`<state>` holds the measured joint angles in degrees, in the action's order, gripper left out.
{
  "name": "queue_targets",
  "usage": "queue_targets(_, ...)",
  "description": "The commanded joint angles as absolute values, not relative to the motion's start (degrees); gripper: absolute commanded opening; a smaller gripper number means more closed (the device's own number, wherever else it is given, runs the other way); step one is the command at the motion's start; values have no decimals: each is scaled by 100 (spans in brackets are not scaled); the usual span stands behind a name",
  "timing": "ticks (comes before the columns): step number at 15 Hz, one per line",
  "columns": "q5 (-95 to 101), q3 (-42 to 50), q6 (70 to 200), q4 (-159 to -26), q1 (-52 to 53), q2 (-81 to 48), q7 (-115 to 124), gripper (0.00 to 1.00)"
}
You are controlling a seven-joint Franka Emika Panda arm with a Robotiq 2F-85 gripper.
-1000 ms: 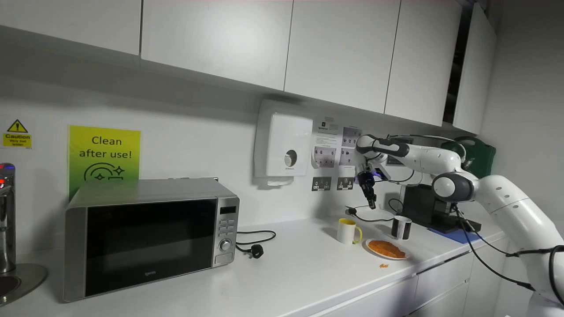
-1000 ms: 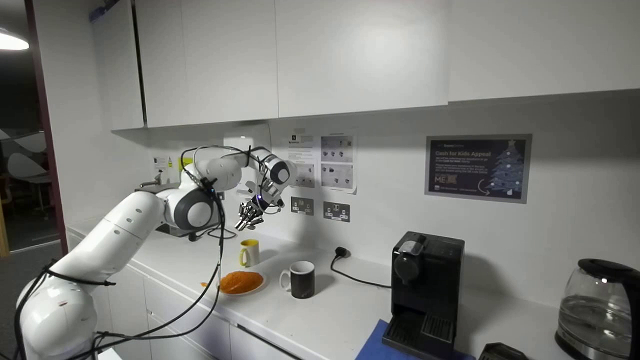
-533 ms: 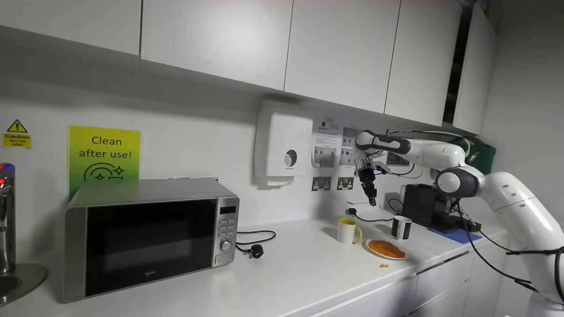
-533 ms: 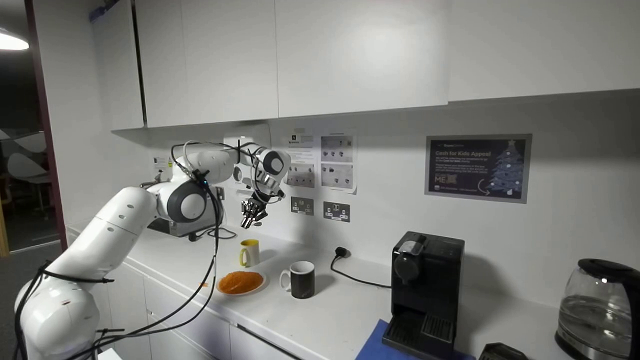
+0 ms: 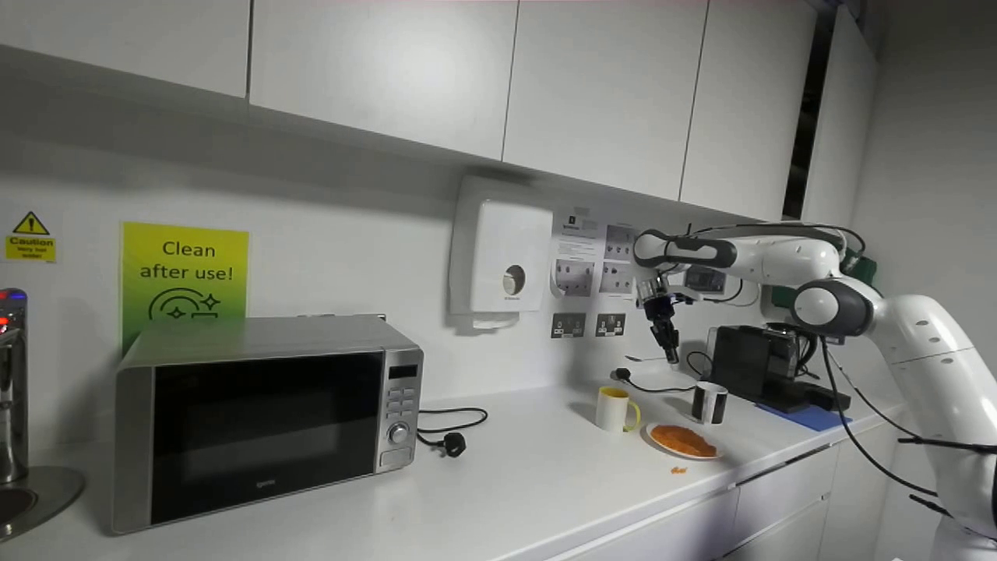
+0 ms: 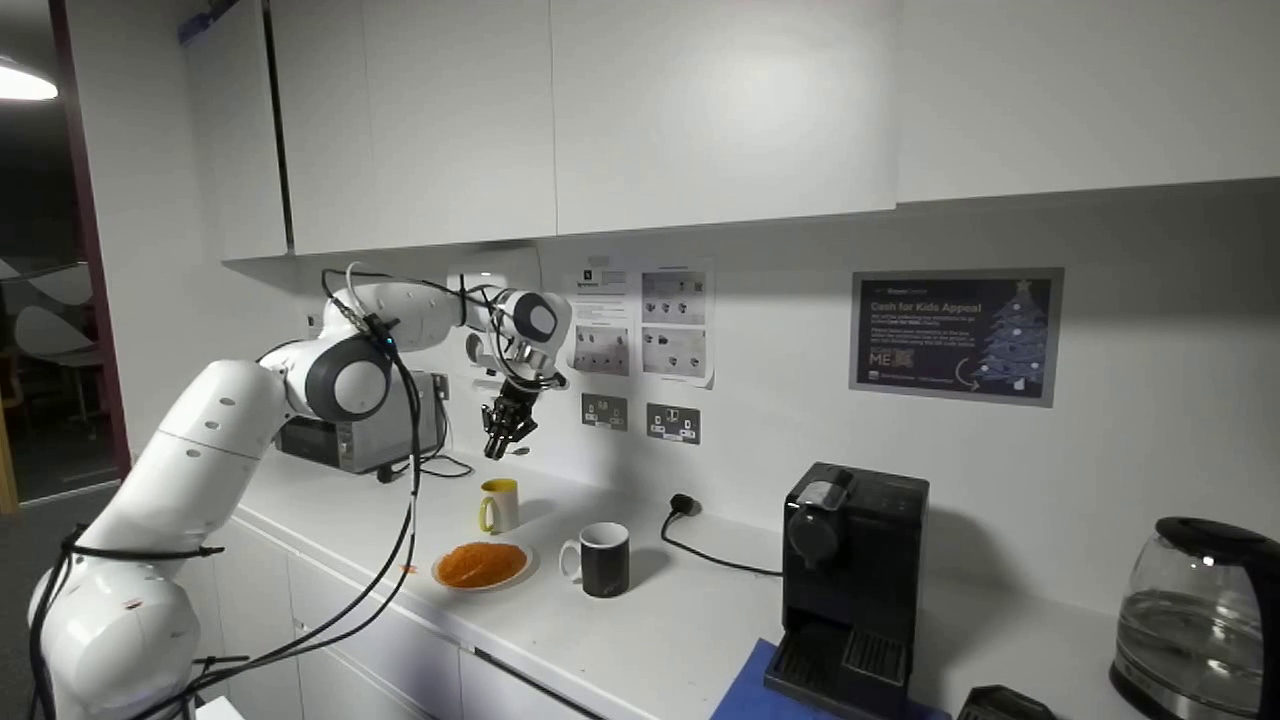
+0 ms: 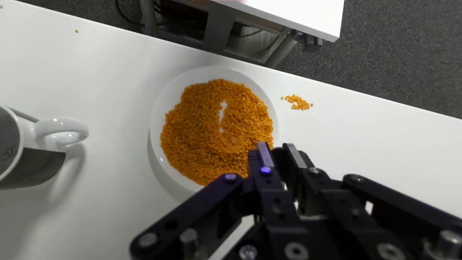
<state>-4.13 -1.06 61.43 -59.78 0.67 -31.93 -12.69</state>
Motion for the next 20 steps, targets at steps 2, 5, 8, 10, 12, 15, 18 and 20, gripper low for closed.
queue_targets(2, 105, -75, 6646, -7545, 128, -2105, -1566, 3)
queue_targets(5, 389, -104, 6793, -8220, 122, -1656, -1698, 3)
queue_targets(8, 684, -201, 6925, -8907, 56, -1201, -1937, 3)
queue_targets(10, 854, -221, 7039, -9385, 44, -886, -2150, 3)
queue_targets(12, 1025, -233, 7195, -9898, 32, -554, -2416, 3)
queue_targets(15, 1258, -215, 7519, -10704, 26, -48, -2838, 3)
queue_targets(18, 1446, -164, 7791, -11316, 36, 324, -3232, 3)
queue_targets(20, 1628, -128, 7932, -11636, 55, 535, -3438, 3)
